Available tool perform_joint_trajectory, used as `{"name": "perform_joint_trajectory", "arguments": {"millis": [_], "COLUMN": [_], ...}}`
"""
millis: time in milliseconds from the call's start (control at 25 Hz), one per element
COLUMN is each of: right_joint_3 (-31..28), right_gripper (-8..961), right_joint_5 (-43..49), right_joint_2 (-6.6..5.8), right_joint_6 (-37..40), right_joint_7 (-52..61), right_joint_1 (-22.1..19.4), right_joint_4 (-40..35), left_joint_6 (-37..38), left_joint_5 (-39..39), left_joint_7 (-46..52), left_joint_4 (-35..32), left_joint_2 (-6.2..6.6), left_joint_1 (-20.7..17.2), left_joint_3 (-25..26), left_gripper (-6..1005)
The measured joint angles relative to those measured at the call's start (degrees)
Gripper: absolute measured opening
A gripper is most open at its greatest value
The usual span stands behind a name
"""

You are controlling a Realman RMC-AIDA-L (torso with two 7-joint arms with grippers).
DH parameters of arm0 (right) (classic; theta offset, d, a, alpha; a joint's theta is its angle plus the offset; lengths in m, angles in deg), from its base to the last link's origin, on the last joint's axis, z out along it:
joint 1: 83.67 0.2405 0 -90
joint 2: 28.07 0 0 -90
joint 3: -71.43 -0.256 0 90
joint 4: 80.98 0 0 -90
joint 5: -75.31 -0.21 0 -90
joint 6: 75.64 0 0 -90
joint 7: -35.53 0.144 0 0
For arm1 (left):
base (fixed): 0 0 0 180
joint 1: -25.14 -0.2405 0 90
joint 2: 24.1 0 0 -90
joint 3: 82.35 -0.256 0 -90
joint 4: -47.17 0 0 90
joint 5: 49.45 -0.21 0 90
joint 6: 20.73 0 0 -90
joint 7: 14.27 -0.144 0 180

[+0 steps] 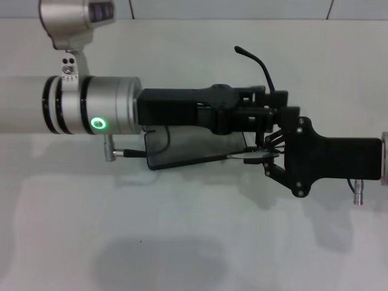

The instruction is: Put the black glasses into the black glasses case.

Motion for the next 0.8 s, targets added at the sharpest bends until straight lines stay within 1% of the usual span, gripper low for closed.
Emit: {"name": "perform_joint_trajectory", "arguments": {"millis": [240,440,520,600,800], "right_joint_3": [0.40,0.52,0.52,0.52,0.52], "right_gripper": [49,49,49,49,49], "right_joint_5": [-0.48,-0.79,-0.80,-0.79,-0.79], "right_joint_2": [0.01,0.01,0.01,0.01,0.01], "right_joint_6": [-0.21,-0.29,-0.29,-0.26,-0.07], "right_joint_7": [-1.41,-1.76,-2.13,-2.64,-3.06], "right_joint_1": [0.05,-0.04,-0.24,-0.41,-0.47], "right_joint_4": [-0.10,-0.28,-0.28,-0.11,-0.01], "left_joint_6": [-0.01,0.43,0.58,0.56,-0.91], "left_joint_5": [-3.11,-2.45,-1.32,-0.07,-0.24], "left_joint_7": [0.35,0.22,0.08,-0.02,0.16], "left_joint_4": [0.09,-0.28,-0.30,-0.35,-0.09], "left_joint_2": [-0.66,-1.02,-0.87,-0.46,0.16], "left_joint_1": [1.72,1.82,1.79,1.41,0.66], "left_joint_3": [-0.03,0.31,0.55,0.62,0.70], "left_gripper": [707,706,706,706,706]}}
